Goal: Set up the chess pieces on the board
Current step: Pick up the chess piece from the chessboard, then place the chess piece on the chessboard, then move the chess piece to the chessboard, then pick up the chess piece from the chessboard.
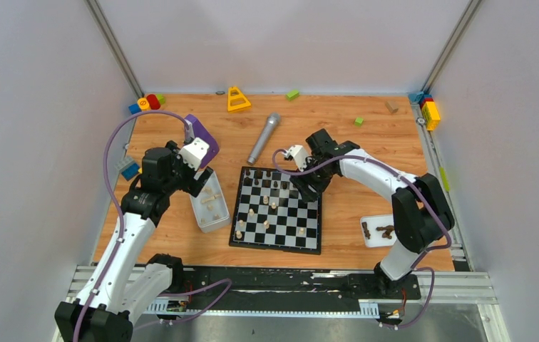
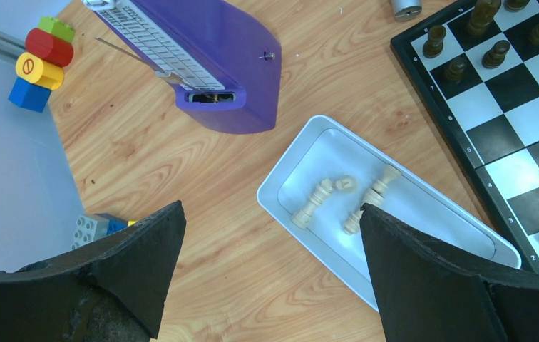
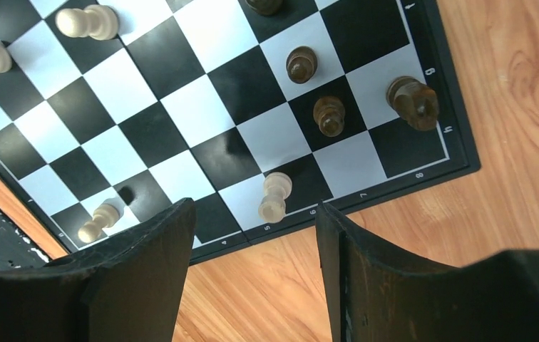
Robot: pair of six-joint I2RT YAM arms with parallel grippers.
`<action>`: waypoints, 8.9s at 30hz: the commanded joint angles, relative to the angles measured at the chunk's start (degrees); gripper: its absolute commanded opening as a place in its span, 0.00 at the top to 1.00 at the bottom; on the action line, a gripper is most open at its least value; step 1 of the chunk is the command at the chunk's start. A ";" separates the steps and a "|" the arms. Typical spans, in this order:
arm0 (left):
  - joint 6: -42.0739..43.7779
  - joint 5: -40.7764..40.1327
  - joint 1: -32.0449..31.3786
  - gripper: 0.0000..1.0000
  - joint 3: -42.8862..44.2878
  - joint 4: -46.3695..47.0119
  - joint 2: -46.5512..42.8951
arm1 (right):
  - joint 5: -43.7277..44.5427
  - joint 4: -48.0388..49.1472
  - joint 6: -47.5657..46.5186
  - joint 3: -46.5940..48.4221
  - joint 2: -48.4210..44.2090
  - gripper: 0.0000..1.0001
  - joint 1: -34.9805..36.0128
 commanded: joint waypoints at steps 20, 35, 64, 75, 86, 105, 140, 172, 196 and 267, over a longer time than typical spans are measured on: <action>-0.19 0.51 0.37 0.00 -0.30 1.56 -0.26 | -1.78 -0.80 -0.70 -3.66 -3.82 0.98 -0.40; -0.16 0.58 0.35 0.00 -0.27 1.51 -0.13 | -6.32 -2.23 -2.60 -17.71 -16.19 0.94 11.00; -0.05 0.39 0.38 0.00 -0.29 1.47 -0.07 | -3.22 -0.62 -3.13 -18.30 -13.99 0.55 17.86; -0.15 -0.18 0.38 0.00 -0.39 1.75 0.26 | -5.69 -2.68 -5.32 -3.11 -12.17 0.35 17.87; -0.42 -0.60 0.40 0.00 0.05 1.55 0.82 | -8.06 0.36 -2.37 10.12 4.44 0.30 19.57; -0.58 -3.72 0.32 0.00 0.05 2.14 2.66 | -8.59 1.69 -2.53 12.92 13.57 0.37 21.70; -0.68 -7.17 0.48 0.00 -0.07 3.04 4.07 | -10.10 1.45 -3.32 11.70 12.27 0.75 28.69; -1.53 -10.35 1.88 0.00 0.22 3.69 5.39 | 1.38 3.76 1.17 23.00 17.59 0.49 24.31; -1.47 -10.51 2.42 0.00 0.22 3.78 6.63 | -0.13 3.67 0.63 24.17 22.21 0.73 24.04; -1.29 -9.85 2.42 0.00 0.03 3.76 6.97 | 0.85 3.58 6.37 21.93 15.22 0.43 15.15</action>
